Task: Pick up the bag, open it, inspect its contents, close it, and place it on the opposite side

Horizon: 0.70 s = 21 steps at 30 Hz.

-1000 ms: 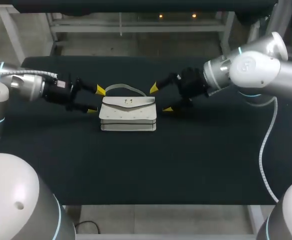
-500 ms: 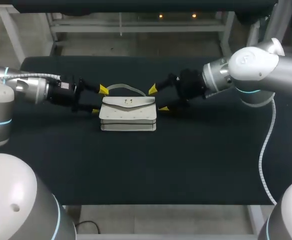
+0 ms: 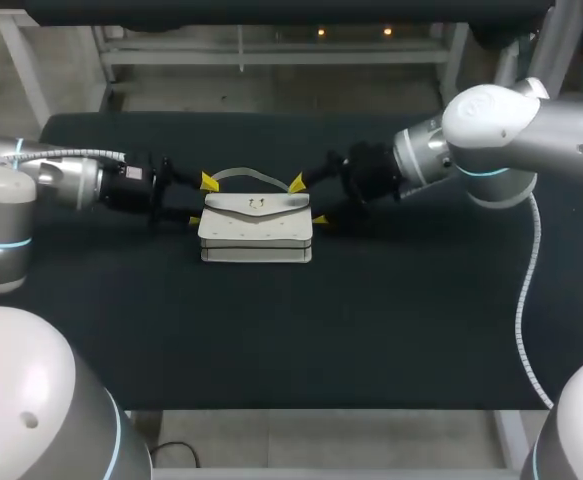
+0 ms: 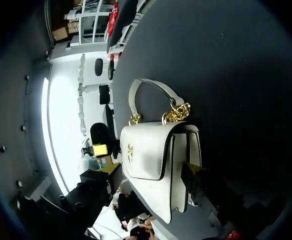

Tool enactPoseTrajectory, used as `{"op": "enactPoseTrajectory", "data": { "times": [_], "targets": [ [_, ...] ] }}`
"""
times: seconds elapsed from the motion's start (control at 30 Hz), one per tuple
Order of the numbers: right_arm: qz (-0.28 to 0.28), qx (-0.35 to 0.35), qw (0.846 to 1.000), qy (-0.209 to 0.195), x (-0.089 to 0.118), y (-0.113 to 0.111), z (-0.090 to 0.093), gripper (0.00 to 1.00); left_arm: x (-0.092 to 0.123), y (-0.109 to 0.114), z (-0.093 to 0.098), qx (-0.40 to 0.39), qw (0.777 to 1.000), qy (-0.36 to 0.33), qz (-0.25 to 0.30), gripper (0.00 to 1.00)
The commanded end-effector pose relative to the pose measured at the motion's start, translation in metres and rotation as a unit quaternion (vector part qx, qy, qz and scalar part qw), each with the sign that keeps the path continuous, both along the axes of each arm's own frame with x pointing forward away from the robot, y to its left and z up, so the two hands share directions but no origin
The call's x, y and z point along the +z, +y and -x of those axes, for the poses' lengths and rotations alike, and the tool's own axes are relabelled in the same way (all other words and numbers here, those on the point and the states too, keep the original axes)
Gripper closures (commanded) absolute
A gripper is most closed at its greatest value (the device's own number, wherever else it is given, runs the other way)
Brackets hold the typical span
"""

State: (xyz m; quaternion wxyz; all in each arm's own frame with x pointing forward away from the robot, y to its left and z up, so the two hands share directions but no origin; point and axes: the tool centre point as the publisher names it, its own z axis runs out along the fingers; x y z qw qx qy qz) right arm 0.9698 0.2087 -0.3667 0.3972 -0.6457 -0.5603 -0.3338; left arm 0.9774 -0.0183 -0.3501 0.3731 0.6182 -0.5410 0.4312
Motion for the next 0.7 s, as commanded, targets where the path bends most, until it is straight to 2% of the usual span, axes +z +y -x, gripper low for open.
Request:
{"op": "enactPoseTrajectory", "data": {
  "times": [0.03, 0.1, 0.13, 0.17, 0.2, 0.23, 0.27, 0.33, 0.7],
  "targets": [
    [-0.005, 0.005, 1.0, 0.005, -0.0064, 0.002, -0.0054, 0.28, -0.0052, -0.0017, -0.0028, 0.001, 1.0, 0.003, 0.002, 0.19],
    [-0.005, 0.004, 1.0, 0.006, -0.0069, 0.002, -0.0052, 0.41, -0.0064, -0.0022, -0.0034, 0.002, 1.0, 0.005, 0.002, 0.25],
    [-0.005, 0.004, 1.0, 0.006, -0.007, 0.0019, -0.0051, 0.48, -0.0068, -0.0022, -0.0039, 0.003, 1.0, 0.006, 0.002, 0.33],
    [-0.005, 0.004, 1.0, 0.006, -0.007, 0.0018, -0.0049, 0.52, -0.0071, -0.0022, -0.0042, 0.004, 1.0, 0.007, 0.002, 0.51],
    [-0.005, 0.003, 1.0, 0.006, -0.0071, 0.0016, -0.0046, 0.55, -0.0072, -0.0021, -0.0043, 0.006, 1.0, 0.008, 0.001, 0.56],
    [-0.005, 0.003, 1.0, 0.006, -0.0071, 0.0013, -0.0044, 0.6, -0.0073, -0.002, -0.0044, 0.007, 1.0, 0.008, 0.001, 0.69],
    [-0.005, 0.002, 1.0, 0.006, -0.007, 0.0009, -0.0041, 0.68, -0.0075, -0.0018, -0.0045, 0.008, 1.0, 0.008, 0.001, 0.98],
    [-0.005, 0.001, 1.0, 0.006, -0.0072, 0.0003, -0.0036, 1.0, -0.0079, -0.0013, -0.0041, 0.009, 1.0, 0.008, 0.001, 1.0],
    [-0.008, -0.002, 1.0, 0.008, -0.0106, -0.002, 0.0007, 1.0, -0.0065, -0.0006, 0.0009, 0.012, 1.0, 0.011, 0.001, 1.0]
  ]
}}
